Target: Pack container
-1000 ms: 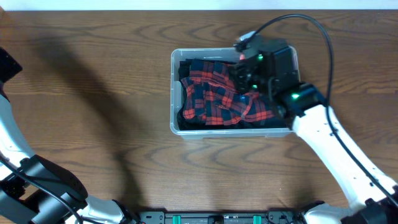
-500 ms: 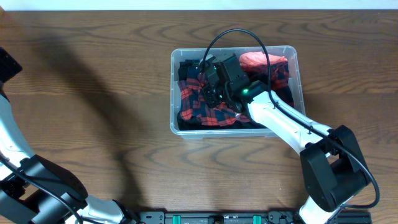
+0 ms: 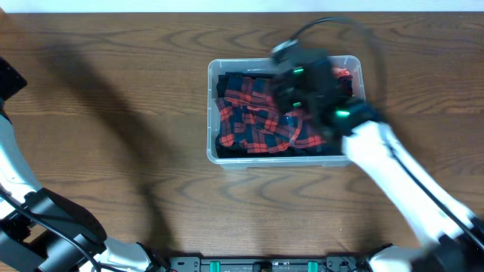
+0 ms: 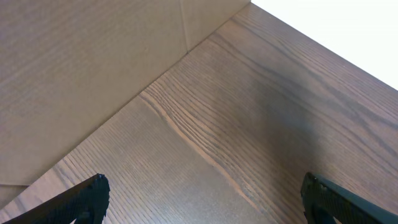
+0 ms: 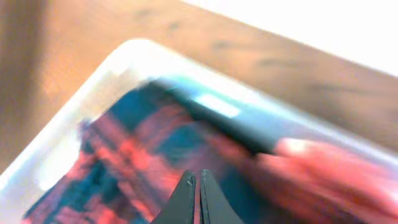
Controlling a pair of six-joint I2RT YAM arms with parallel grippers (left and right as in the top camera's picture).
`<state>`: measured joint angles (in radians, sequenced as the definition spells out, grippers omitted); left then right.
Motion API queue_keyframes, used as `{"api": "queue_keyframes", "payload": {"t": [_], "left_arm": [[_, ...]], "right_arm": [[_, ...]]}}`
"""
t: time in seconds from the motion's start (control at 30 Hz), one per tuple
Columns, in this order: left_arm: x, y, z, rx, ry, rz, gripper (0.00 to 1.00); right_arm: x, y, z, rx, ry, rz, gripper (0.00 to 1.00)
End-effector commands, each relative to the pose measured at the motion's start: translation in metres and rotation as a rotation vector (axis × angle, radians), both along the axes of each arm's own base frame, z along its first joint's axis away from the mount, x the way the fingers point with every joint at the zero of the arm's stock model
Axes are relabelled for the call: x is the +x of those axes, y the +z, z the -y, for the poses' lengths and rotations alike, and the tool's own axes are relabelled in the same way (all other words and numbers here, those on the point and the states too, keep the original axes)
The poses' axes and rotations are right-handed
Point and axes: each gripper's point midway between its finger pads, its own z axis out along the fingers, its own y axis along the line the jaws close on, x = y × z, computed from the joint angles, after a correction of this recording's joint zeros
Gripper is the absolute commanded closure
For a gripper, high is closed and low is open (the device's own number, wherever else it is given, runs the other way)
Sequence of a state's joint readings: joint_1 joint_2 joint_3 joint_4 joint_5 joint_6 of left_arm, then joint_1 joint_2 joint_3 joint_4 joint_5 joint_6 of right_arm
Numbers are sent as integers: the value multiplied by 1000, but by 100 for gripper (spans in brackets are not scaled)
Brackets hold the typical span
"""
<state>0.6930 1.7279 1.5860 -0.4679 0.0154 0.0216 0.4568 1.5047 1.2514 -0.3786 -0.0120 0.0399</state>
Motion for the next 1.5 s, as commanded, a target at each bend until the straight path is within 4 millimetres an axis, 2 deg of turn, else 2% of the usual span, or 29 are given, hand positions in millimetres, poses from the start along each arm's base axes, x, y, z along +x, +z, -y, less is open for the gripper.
{"api": "queue_keyframes", "payload": {"t": [0.0, 0.1, 0.23, 0.57, 0.63, 0.7, 0.8, 0.87, 1.07, 1.23, 1.47], "left_arm": [[-1, 4, -2, 1, 15, 11, 2], [-1, 4, -2, 1, 15, 11, 2], [-1, 4, -2, 1, 15, 11, 2], [-1, 4, -2, 1, 15, 11, 2], [-1, 4, -2, 1, 15, 11, 2], [-1, 4, -2, 1, 15, 11, 2], [-1, 4, -2, 1, 15, 11, 2], [-1, 4, -2, 1, 15, 11, 2], [-1, 4, -2, 1, 15, 11, 2], [-1, 4, -2, 1, 15, 11, 2], [-1, 4, -2, 1, 15, 11, 2]], "right_arm": [[8, 22, 58, -69, -175, 54, 97], [9, 11, 91, -98, -245, -4, 99], [9, -19, 118, -136, -301, -102, 99], [8, -135, 114, -216, -265, -403, 99], [5, -146, 115, -229, -263, -434, 99], [4, -148, 115, -232, -262, -442, 99], [6, -131, 112, -206, -254, -407, 99], [6, -110, 106, -162, -233, -365, 100], [-4, -29, 96, -48, -188, -186, 99], [-30, 15, 96, 1, -159, -116, 99], [-76, 79, 90, 113, -85, 11, 98]]}}
